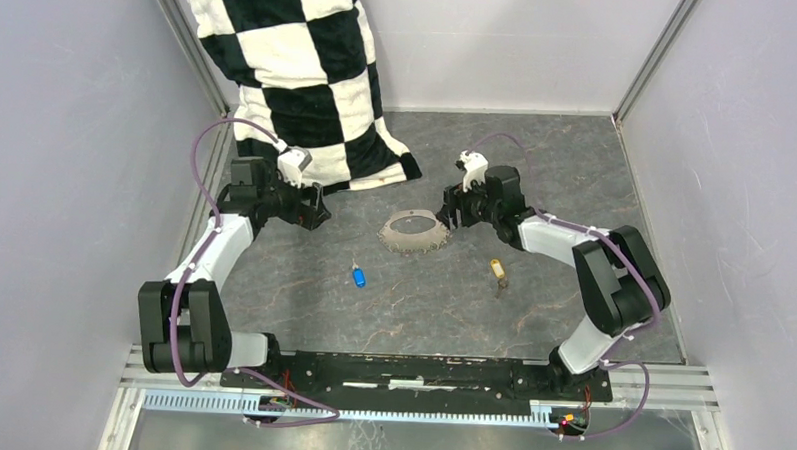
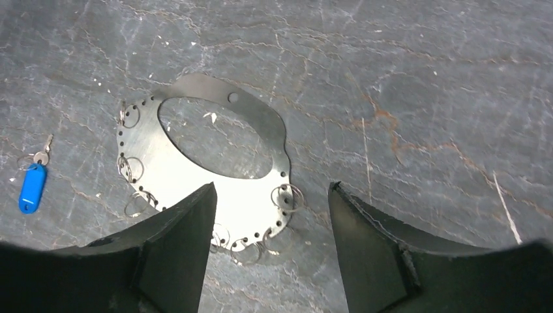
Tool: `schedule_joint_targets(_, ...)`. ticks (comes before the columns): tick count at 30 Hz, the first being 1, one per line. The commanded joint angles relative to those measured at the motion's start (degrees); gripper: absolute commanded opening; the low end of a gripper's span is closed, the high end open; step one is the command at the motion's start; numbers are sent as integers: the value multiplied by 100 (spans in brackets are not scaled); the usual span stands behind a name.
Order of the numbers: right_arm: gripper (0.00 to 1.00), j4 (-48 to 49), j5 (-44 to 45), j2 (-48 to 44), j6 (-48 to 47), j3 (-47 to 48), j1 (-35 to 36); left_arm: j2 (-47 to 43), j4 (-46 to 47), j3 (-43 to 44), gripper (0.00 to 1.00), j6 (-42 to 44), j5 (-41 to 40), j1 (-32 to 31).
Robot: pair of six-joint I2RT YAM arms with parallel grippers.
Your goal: Put the keys on the keyring
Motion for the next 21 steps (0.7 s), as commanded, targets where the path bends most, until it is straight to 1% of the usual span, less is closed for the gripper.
schedule_joint_targets(1,67,-210,-423,320,-70,409,63,14,-366,255,100,298,91,-136)
schedule_joint_targets(5,61,-348,-117,525,-216,429,142,-31,-483,232,100,327,21,-185)
schedule_joint_targets(6,61,-370,-22,546,-242,418,165,-54,-488,222,100,334,1,-185)
schedule_joint_targets(7,61,-409,140,582,-266,418,185,-82,-484,209,100,334,-16,-343)
schedule_joint_targets(10,58,-515,424,673,-296,429,234,-116,-512,203,100,331,-69,-402)
schedule_joint_targets(13,55,-490,621,650,-306,338,289,-143,-541,209,100,345,-101,-437)
schedule_joint_targets(17,47,-441,732,585,-353,248,372,-195,-546,209,100,392,-134,-456)
schedule_joint_targets(21,43,-517,1033,618,-469,310,481,-212,-587,224,100,412,-136,-461)
